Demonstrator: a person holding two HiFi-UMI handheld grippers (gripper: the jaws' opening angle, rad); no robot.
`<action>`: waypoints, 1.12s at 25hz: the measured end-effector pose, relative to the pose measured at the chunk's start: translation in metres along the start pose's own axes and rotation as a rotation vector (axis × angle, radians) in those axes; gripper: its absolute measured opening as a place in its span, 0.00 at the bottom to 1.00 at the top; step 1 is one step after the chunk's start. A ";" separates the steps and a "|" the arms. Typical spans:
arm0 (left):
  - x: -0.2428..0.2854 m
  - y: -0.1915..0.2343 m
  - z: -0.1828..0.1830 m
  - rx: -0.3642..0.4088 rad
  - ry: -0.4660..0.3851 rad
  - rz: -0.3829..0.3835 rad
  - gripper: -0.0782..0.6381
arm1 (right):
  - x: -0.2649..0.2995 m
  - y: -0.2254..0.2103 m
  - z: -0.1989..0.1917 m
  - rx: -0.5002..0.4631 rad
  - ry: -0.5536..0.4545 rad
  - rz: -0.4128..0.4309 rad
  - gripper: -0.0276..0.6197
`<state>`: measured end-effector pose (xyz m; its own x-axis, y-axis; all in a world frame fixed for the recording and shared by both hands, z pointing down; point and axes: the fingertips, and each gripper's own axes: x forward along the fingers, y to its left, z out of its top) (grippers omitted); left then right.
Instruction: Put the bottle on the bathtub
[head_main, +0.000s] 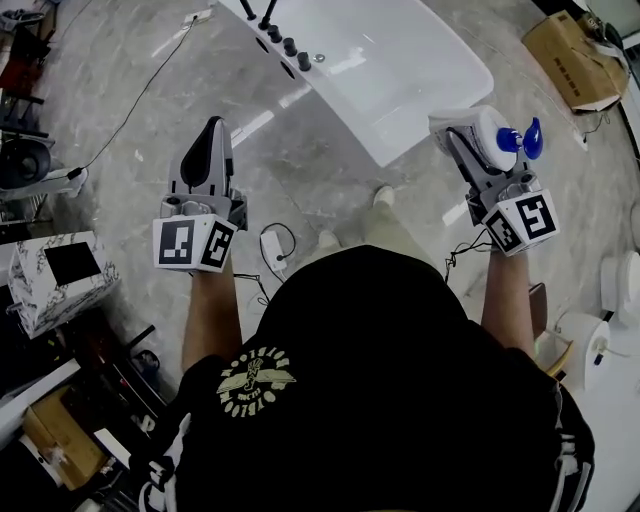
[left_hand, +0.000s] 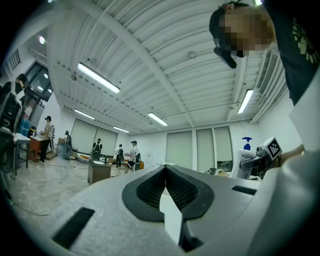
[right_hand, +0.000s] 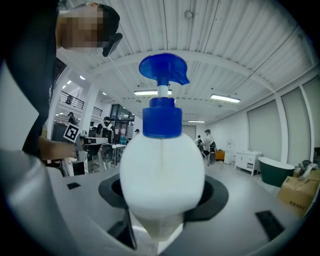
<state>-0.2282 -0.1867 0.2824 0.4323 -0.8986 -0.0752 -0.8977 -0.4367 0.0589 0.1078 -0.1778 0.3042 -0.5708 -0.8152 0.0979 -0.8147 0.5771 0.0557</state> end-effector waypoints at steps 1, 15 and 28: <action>0.000 0.002 0.001 0.007 0.001 0.013 0.12 | 0.006 -0.004 -0.008 0.013 0.008 0.001 0.45; 0.036 0.023 -0.004 0.021 0.022 0.255 0.12 | 0.111 -0.062 -0.109 -0.035 0.143 0.120 0.45; 0.049 0.031 0.010 0.114 0.074 0.515 0.12 | 0.203 -0.087 -0.236 0.016 0.262 0.354 0.45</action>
<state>-0.2357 -0.2441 0.2704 -0.0658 -0.9978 0.0060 -0.9971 0.0655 -0.0390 0.0871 -0.3826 0.5533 -0.7716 -0.5265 0.3569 -0.5762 0.8163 -0.0414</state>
